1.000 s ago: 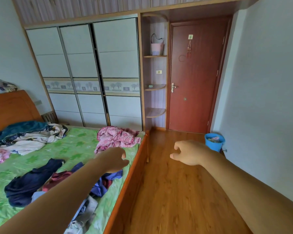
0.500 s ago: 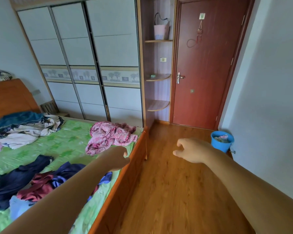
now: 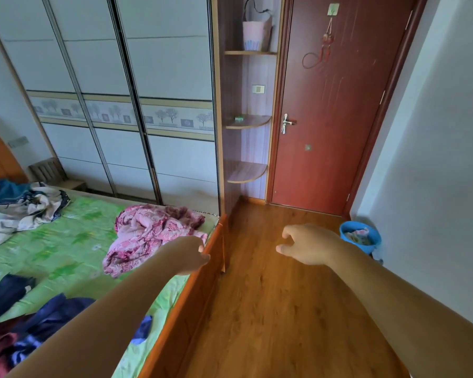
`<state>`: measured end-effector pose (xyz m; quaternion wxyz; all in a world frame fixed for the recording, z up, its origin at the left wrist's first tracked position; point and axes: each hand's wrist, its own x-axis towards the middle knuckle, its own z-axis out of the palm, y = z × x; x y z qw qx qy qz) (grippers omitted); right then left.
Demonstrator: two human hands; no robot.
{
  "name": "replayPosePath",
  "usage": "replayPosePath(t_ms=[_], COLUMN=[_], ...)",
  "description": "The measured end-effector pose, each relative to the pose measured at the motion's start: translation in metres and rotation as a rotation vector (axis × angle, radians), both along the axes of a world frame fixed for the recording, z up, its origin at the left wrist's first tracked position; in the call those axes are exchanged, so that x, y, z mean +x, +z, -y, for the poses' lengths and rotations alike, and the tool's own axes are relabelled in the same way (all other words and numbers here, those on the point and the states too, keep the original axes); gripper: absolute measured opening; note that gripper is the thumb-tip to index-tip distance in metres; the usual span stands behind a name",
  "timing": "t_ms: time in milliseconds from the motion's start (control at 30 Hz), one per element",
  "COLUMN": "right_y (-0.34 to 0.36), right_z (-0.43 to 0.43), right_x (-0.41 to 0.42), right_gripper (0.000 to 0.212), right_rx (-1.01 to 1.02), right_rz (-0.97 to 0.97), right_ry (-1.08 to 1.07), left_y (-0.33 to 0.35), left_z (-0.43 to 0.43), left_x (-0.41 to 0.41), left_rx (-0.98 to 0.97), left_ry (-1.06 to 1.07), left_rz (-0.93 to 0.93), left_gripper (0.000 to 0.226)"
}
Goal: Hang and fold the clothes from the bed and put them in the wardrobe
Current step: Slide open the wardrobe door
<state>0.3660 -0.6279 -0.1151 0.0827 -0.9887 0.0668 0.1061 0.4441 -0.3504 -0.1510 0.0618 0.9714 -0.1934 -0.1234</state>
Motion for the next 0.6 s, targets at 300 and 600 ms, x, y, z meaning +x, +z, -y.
replayPosePath(t_ms=[300,600], right_y=[-0.008,-0.031], right_z=[0.030,0.084], right_x=[0.171,0.320], right_gripper=[0.053,0.054], right_rx=[-0.006,0.041], right_rz=[-0.013,-0.041], right_ry=[-0.040,-0.027], left_y=[-0.005,-0.019], left_z=[0.035,0.090], left_x=[0.185,0.329], left_rx=[-0.002,-0.022], left_ry=[-0.028,0.002], left_rz=[-0.002,-0.039], left_gripper=[0.037,0.042])
